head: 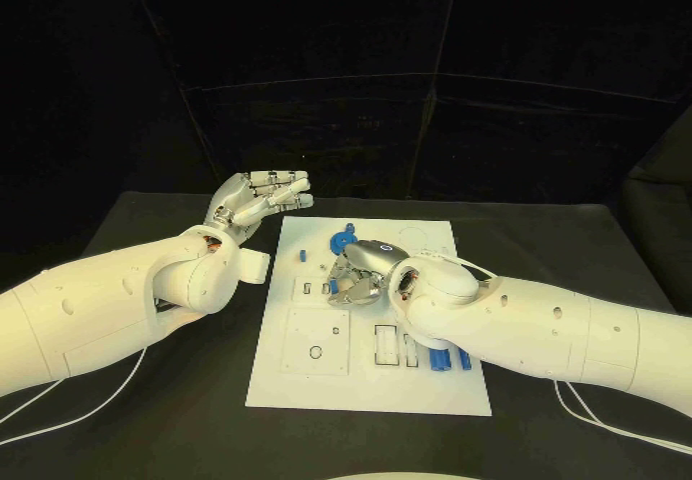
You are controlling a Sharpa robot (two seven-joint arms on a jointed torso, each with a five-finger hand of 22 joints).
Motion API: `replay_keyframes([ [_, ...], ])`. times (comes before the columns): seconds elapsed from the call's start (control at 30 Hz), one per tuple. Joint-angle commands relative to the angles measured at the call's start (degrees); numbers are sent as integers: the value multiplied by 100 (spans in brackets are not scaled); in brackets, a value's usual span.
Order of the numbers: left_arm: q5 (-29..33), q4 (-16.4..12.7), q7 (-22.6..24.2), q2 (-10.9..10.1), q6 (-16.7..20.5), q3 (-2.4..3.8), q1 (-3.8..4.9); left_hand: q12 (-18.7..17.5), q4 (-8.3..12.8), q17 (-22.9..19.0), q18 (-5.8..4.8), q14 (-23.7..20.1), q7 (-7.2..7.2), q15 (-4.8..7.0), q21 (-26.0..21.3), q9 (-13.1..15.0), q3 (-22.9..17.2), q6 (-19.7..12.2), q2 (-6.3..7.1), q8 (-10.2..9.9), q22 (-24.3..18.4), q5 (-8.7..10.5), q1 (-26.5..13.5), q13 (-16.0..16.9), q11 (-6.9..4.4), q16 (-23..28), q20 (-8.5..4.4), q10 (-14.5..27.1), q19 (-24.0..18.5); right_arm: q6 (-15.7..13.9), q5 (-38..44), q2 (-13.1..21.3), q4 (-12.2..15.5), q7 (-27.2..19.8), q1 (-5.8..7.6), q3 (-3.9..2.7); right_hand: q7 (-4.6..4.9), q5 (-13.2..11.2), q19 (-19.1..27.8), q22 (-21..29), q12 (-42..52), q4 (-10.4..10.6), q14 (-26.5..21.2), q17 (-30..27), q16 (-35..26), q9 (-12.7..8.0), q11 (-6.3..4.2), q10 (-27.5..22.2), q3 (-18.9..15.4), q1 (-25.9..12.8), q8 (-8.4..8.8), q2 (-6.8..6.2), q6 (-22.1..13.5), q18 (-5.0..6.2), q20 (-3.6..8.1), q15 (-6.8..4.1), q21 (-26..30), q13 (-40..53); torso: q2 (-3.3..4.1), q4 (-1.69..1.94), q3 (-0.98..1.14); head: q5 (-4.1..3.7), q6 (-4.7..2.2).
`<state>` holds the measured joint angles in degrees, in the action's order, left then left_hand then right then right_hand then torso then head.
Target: Assemble the parts on the task board
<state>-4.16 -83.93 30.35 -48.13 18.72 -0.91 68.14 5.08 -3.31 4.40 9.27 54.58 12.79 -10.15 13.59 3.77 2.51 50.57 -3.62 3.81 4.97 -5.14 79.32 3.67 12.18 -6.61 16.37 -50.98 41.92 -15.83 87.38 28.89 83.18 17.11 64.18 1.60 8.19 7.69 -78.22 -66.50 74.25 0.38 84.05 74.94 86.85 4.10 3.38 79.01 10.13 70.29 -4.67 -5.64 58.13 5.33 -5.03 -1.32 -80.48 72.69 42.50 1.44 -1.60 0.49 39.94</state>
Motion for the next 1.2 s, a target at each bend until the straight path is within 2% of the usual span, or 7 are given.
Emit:
replay_keyframes([
  [0.03, -25, -4, 22, 3, -73, 5, 9, 9, 36, -6, 101, 42, 221, -7, -25, 2, -7, 47, -55, 20, -8, 0, 14, -1, 20, 5, 3, -35, 37, 0, 37, 11, -23, 293, -33, 32, 11, 2, 34, 13, -28, 51, 401, 578, -34, -13, 0, -37, -109, -56, 49, -19, -104, -58, -25, 44, 38, -12, 3, 4, 1, -5, -5],
  [0.57, -106, 33, -71, 9, -91, 4, 8, 13, 81, 28, 123, 233, 210, 39, 32, 0, -6, 73, -71, 11, 3, -1, -8, -2, 0, -100, -20, -58, 150, -1185, 105, 190, 239, -604, -66, 29, 134, 136, 4, -21, -73, 346, 422, 682, 1, -26, 111, -114, -798, 167, 75, -8, -577, -66, -106, 137, 25, -78, -3, -4, 14, -16, -73],
  [0.73, -580, 44, -546, -17, -230, 4, 8, 260, 112, 205, 134, 910, 95, 258, 326, 30, 33, 390, -90, 130, 109, 2, -128, 62, -176, -488, -205, -623, 657, -1360, -628, 555, 524, -1714, -47, 21, 144, 208, 20, 5, -81, 387, 422, 690, 4, -20, 120, -127, -872, 251, 58, 47, -608, -60, -119, 148, 36, -90, -22, 1, 8, -2, -102],
  [0.97, -2207, -3, -2040, -136, -1027, 5, 33, 817, -101, 1198, 101, 3106, -409, 994, 1356, 51, 153, 897, -141, 314, 567, 13, -451, 361, -774, -1930, -968, -2097, 2414, -905, -2668, 1214, 813, -2618, 231, -12, 67, 556, 316, 538, -659, 192, 310, 259, -203, 26, 44, -536, -735, 772, -129, 353, -371, 44, -74, 82, 304, -679, -94, -10, 33, 31, -100],
  [1.07, -3159, -66, -2787, -180, -1499, 6, 83, 1107, -288, 4193, 93, 3286, -617, 1224, 1912, 93, 278, 1082, -98, 352, 870, 15, -592, 670, -951, -4958, -1163, -2537, 3080, -725, -3406, 1512, 823, -2747, 408, -21, 60, 580, 337, 588, -748, 162, 300, 208, -234, 24, 29, -557, -717, 805, -153, 377, -347, 51, -59, 71, 336, -771, -138, -13, 55, 57, -77],
  [1.13, -3637, -105, -3217, -193, -1747, 7, 118, 1389, -434, 5628, 85, 3349, -641, 1295, 2270, 146, 344, 1175, -126, 398, 1085, 18, -691, 935, -1033, -6219, -1239, -2701, 3340, -676, -3712, 1669, 800, -2778, 510, -24, 54, 559, 336, 593, -763, 155, 301, 203, -241, 22, 24, -544, -722, 801, -165, 378, -335, 51, -53, 66, 343, -789, -159, -19, 71, 64, -61],
  [1.2, -4027, -137, -3640, -196, -2059, 7, 160, 1800, -637, 7139, -167, 3421, -719, 1316, 4036, 221, 477, 1230, -108, 465, 3226, 14, -848, 1318, -1089, -7394, -1336, -2757, 3941, -650, -3911, 1796, 760, -2790, 601, -26, 52, 545, 335, 596, -764, 153, 302, 203, -243, 21, 21, -532, -724, 798, -171, 382, -330, 51, -50, 63, 347, -792, -179, -25, 89, 83, -34],
])
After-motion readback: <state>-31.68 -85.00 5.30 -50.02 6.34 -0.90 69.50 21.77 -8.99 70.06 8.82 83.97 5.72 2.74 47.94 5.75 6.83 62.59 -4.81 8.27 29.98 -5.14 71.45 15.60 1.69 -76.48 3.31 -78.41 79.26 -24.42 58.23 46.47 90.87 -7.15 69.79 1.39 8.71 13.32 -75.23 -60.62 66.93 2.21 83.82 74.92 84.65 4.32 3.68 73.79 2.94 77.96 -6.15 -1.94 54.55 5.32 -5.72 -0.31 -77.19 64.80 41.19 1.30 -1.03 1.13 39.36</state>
